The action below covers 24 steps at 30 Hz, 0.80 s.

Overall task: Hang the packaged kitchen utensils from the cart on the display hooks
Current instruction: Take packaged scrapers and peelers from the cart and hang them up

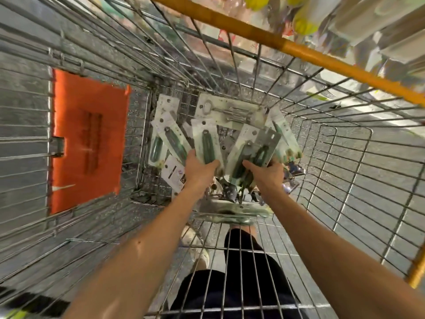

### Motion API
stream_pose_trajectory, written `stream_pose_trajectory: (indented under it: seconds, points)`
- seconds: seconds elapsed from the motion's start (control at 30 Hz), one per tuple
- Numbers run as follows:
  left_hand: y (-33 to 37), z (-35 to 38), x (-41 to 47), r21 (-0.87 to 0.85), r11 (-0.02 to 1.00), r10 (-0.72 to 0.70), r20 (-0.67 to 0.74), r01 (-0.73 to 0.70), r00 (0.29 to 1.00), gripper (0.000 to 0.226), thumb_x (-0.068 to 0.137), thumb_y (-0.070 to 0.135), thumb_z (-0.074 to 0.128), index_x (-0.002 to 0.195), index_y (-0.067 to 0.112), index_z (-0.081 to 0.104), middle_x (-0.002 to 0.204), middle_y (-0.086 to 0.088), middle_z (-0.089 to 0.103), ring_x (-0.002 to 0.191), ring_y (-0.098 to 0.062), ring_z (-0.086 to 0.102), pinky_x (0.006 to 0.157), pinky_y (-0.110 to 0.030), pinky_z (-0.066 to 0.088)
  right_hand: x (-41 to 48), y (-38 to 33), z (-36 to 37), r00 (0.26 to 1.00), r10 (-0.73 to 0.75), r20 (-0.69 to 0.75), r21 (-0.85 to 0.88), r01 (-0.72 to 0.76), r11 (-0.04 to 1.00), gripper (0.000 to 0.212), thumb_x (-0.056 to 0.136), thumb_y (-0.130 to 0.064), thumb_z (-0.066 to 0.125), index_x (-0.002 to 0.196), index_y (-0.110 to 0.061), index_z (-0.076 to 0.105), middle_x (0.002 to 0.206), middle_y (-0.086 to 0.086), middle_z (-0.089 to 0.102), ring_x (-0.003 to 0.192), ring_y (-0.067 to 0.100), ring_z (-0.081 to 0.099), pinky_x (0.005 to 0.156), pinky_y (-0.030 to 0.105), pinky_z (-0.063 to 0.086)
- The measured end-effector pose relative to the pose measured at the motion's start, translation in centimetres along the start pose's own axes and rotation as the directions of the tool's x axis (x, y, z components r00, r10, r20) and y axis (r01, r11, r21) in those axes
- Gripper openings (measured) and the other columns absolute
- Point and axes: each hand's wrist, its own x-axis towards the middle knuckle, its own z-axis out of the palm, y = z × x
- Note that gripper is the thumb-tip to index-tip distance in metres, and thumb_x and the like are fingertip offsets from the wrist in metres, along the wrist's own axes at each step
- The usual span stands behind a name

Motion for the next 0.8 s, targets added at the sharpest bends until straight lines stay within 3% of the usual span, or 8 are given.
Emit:
stream_pose_trajectory:
  seconds: [0.07, 0.17, 0.27, 0.37, 0.43, 0.53, 0.7, 0.8]
  points:
    - [0.4, 1.0, -0.7, 0.0, 0.999, 0.032, 0.105, -0.032, 0.994, 0.075, 0.091, 0.012, 0.069, 0.151, 0.012, 0.024, 0.139, 0.005, 0.043, 0.12, -0.014, 0.046, 0.096, -0.018, 0.032, 0.1, -0.1, 0.1, 0.999, 0.023, 0.041, 0.042, -0.025, 0.999, 0.043, 0.074, -0.018, 0.085, 0.109, -0.014, 0.061, 0.095, -0.003, 0.065, 0.087, 0.015, 0.062, 0.078, 0.026, 0.051]
    - [0.7, 2.0, -0.5, -0.011, 0.999, 0.052, 0.152, -0.051, 0.987, 0.082, 0.094, 0.012, 0.066, 0.155, 0.012, 0.012, 0.153, -0.006, 0.037, 0.136, -0.021, 0.04, 0.09, -0.014, 0.028, 0.5, -0.1, 0.1, 0.992, 0.019, 0.124, 0.123, -0.034, 0.992, 0.033, 0.077, -0.011, 0.082, 0.094, -0.022, 0.056, 0.087, -0.009, 0.061, 0.08, 0.01, 0.06, 0.07, 0.023, 0.05]
    - [1.2, 1.8, -0.3, 0.03, 0.995, 0.086, 0.154, -0.092, 0.984, 0.076, 0.093, 0.007, 0.066, 0.153, 0.007, 0.018, 0.134, 0.001, 0.042, 0.131, -0.018, 0.041, 0.082, -0.006, 0.028, 0.9, -0.1, -0.3, 0.983, 0.036, 0.178, 0.156, -0.064, 0.986, 0.029, 0.079, -0.008, 0.079, 0.098, -0.017, 0.06, 0.093, -0.004, 0.068, 0.086, 0.014, 0.066, 0.066, 0.022, 0.054]
    - [1.2, 0.8, -0.3, 0.09, 0.989, 0.098, 0.175, -0.115, 0.98, 0.078, 0.088, 0.008, 0.072, 0.151, 0.009, 0.025, 0.135, 0.005, 0.044, 0.127, -0.014, 0.042, 0.099, -0.015, 0.029, 1.1, 0.1, -1.0, 0.962, 0.048, 0.268, 0.131, -0.086, 0.988, 0.028, 0.078, -0.01, 0.08, 0.102, -0.013, 0.066, 0.106, 0.006, 0.073, 0.095, 0.022, 0.07, 0.084, 0.038, 0.059]
    - [1.2, 0.0, -0.5, 0.083, 0.991, 0.092, 0.182, -0.109, 0.979, 0.073, 0.082, 0.009, 0.079, 0.142, 0.011, 0.036, 0.115, 0.01, 0.054, 0.114, -0.012, 0.051, 0.11, -0.028, 0.033, 0.8, -0.2, -1.4, 0.938, 0.041, 0.344, 0.127, -0.09, 0.988, 0.026, 0.08, -0.008, 0.078, 0.103, -0.008, 0.066, 0.108, 0.009, 0.073, 0.096, 0.024, 0.071, 0.09, 0.046, 0.057]
    - [1.8, -1.1, -1.5, 0.058, 0.99, 0.117, 0.2, -0.131, 0.973, 0.068, 0.073, 0.015, 0.086, 0.128, 0.012, 0.046, 0.108, 0.003, 0.064, 0.105, -0.018, 0.063, 0.105, -0.047, 0.048, -0.3, -1.1, -1.8, 0.917, 0.01, 0.398, 0.133, -0.069, 0.989, 0.024, 0.082, -0.005, 0.074, 0.104, 0.001, 0.065, 0.104, 0.014, 0.074, 0.093, 0.028, 0.073, 0.087, 0.049, 0.058]
    - [2.8, -3.4, -3.9, -0.004, 0.987, 0.16, 0.225, -0.163, 0.961, 0.056, 0.073, 0.014, 0.086, 0.117, 0.011, 0.052, 0.105, 0.0, 0.066, 0.099, -0.018, 0.066, 0.1, -0.044, 0.052, -3.2, -2.5, -2.6, 0.903, -0.038, 0.427, 0.196, -0.051, 0.979, 0.021, 0.084, -0.002, 0.07, 0.104, 0.0, 0.067, 0.109, 0.015, 0.073, 0.1, 0.031, 0.07, 0.089, 0.048, 0.057]
    - [3.4, -5.7, -6.0, -0.054, 0.973, 0.23, 0.249, -0.223, 0.941, 0.054, 0.075, 0.01, 0.085, 0.116, 0.014, 0.05, 0.1, 0.005, 0.065, 0.092, -0.013, 0.066, 0.103, -0.042, 0.05, -6.4, -3.6, -3.2, 0.887, -0.066, 0.456, 0.248, -0.055, 0.967, 0.02, 0.084, 0.0, 0.069, 0.104, 0.004, 0.067, 0.107, 0.016, 0.073, 0.091, 0.025, 0.073, 0.083, 0.042, 0.06]
